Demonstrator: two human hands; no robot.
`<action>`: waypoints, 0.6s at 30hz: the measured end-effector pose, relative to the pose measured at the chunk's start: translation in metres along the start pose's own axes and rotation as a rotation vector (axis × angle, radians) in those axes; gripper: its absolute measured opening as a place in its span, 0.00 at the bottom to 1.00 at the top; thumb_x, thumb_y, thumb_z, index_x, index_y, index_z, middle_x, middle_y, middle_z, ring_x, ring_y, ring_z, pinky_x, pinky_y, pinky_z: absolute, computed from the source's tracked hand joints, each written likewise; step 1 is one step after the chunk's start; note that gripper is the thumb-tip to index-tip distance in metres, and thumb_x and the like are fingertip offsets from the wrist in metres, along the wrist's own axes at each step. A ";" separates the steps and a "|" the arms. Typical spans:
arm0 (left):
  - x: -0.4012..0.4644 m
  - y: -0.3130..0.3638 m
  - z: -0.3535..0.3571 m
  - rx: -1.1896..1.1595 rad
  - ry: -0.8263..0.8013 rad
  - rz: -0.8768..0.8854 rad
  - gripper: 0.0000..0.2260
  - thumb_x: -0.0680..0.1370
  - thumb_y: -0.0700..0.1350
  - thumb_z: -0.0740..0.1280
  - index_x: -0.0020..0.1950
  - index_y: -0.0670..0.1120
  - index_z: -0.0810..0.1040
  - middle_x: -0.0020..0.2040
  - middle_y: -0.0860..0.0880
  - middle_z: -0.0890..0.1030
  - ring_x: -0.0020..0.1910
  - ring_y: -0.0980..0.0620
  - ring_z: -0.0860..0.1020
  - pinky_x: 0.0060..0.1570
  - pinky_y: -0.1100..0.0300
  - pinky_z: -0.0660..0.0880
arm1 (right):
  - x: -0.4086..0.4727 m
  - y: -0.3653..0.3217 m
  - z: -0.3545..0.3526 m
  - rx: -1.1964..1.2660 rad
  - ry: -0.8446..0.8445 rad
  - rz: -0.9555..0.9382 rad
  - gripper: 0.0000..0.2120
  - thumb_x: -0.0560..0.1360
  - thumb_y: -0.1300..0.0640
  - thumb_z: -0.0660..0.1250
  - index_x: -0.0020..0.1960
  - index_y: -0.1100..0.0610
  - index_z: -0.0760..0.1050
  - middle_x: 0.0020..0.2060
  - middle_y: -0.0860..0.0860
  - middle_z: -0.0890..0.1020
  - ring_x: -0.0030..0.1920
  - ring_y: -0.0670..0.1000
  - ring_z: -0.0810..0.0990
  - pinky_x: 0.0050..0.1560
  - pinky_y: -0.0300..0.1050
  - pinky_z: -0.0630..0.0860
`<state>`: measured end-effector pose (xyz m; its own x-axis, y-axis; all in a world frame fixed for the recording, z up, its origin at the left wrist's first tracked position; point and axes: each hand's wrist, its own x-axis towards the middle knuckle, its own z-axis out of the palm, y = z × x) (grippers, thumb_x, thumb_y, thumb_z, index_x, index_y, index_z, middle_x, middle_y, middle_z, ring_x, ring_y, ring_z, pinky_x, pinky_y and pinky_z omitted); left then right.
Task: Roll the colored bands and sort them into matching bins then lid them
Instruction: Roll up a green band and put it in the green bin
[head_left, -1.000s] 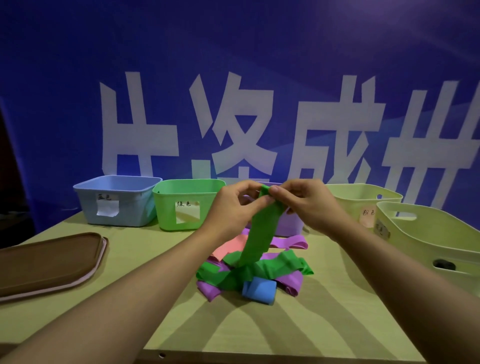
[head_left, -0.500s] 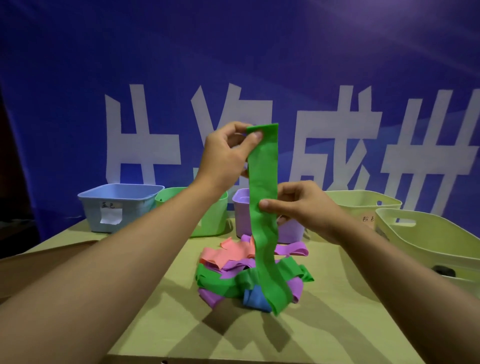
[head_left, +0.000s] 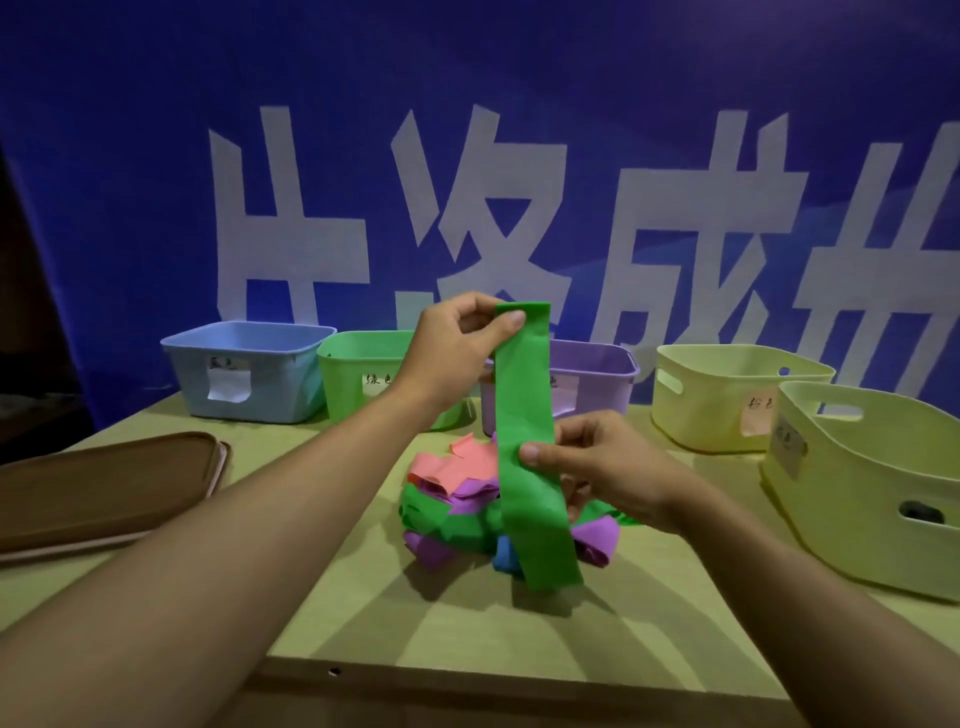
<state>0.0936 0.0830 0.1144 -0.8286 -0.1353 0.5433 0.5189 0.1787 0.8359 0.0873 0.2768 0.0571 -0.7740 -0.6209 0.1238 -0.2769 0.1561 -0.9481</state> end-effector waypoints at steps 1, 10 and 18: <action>0.000 -0.003 0.000 -0.007 -0.013 -0.005 0.01 0.81 0.41 0.71 0.50 0.45 0.80 0.43 0.50 0.85 0.39 0.59 0.84 0.32 0.64 0.78 | 0.000 0.002 0.000 0.037 -0.034 0.017 0.18 0.71 0.51 0.75 0.53 0.65 0.84 0.45 0.66 0.86 0.34 0.54 0.82 0.31 0.42 0.80; 0.007 -0.045 0.001 0.004 0.019 -0.070 0.02 0.80 0.40 0.71 0.52 0.47 0.81 0.44 0.49 0.86 0.42 0.57 0.85 0.42 0.53 0.85 | 0.023 0.031 0.000 -0.114 0.076 0.061 0.12 0.75 0.51 0.75 0.51 0.60 0.85 0.41 0.54 0.87 0.35 0.47 0.82 0.33 0.42 0.78; 0.004 -0.093 0.003 0.029 0.039 -0.074 0.05 0.80 0.39 0.71 0.48 0.49 0.83 0.44 0.52 0.86 0.45 0.56 0.84 0.48 0.55 0.84 | 0.050 0.065 0.005 -0.250 0.253 -0.032 0.26 0.72 0.46 0.76 0.66 0.50 0.74 0.52 0.48 0.84 0.47 0.41 0.84 0.48 0.39 0.82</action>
<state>0.0411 0.0689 0.0390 -0.8555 -0.1866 0.4829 0.4496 0.1948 0.8717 0.0333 0.2522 0.0006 -0.8704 -0.4239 0.2505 -0.4101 0.3425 -0.8453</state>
